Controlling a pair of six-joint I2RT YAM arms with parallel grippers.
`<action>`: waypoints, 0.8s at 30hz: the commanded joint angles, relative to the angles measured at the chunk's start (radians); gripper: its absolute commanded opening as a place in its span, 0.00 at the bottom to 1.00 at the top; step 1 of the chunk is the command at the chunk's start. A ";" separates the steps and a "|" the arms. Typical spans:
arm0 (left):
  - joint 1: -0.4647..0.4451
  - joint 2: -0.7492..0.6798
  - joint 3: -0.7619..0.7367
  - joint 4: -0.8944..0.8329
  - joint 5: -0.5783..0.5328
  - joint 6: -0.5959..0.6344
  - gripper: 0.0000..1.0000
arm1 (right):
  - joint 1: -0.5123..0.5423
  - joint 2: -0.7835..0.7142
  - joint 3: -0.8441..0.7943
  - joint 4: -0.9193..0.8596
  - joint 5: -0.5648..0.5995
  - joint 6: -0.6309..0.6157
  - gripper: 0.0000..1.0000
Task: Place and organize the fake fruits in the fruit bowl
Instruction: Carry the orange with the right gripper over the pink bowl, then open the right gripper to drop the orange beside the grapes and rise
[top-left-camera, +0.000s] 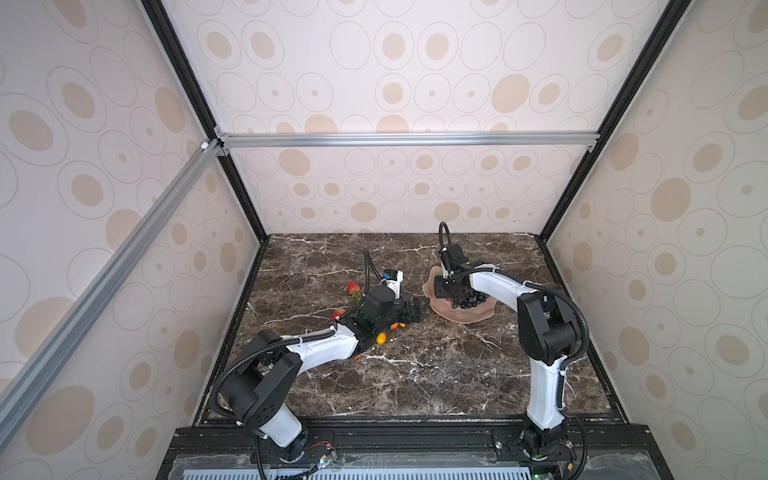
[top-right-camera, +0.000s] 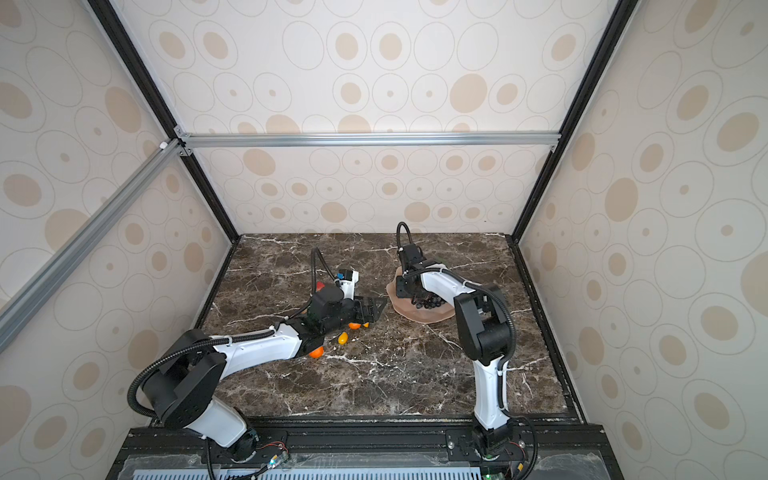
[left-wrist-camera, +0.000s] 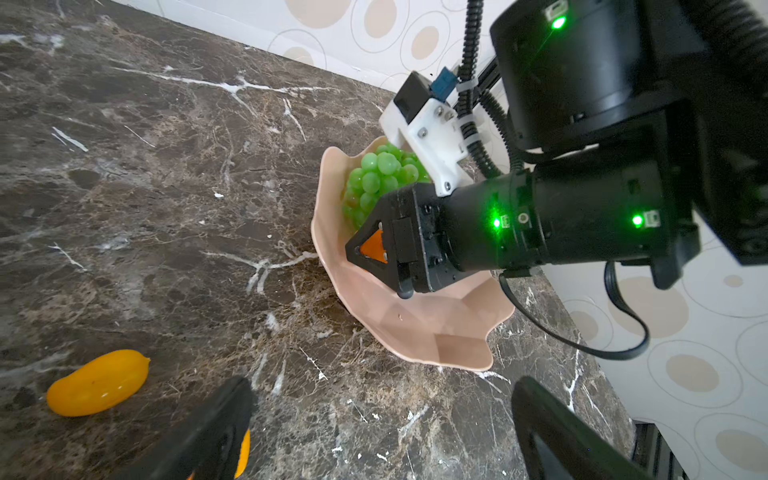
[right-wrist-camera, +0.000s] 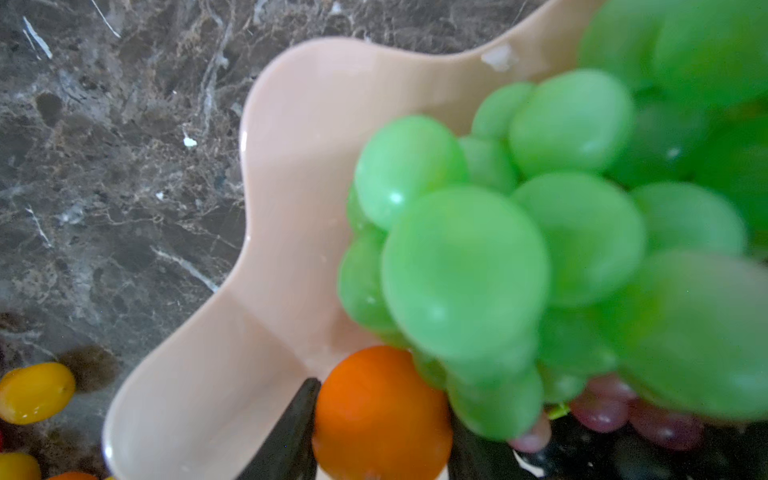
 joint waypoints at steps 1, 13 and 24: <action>-0.005 -0.029 0.003 0.023 -0.011 -0.019 0.98 | -0.004 0.022 0.034 -0.041 0.022 -0.009 0.46; -0.006 -0.034 0.003 0.011 -0.013 -0.022 0.98 | -0.004 -0.003 0.025 -0.035 0.034 -0.020 0.55; -0.003 -0.078 0.027 -0.109 -0.089 0.021 0.98 | 0.000 -0.186 -0.099 0.037 0.064 0.005 0.59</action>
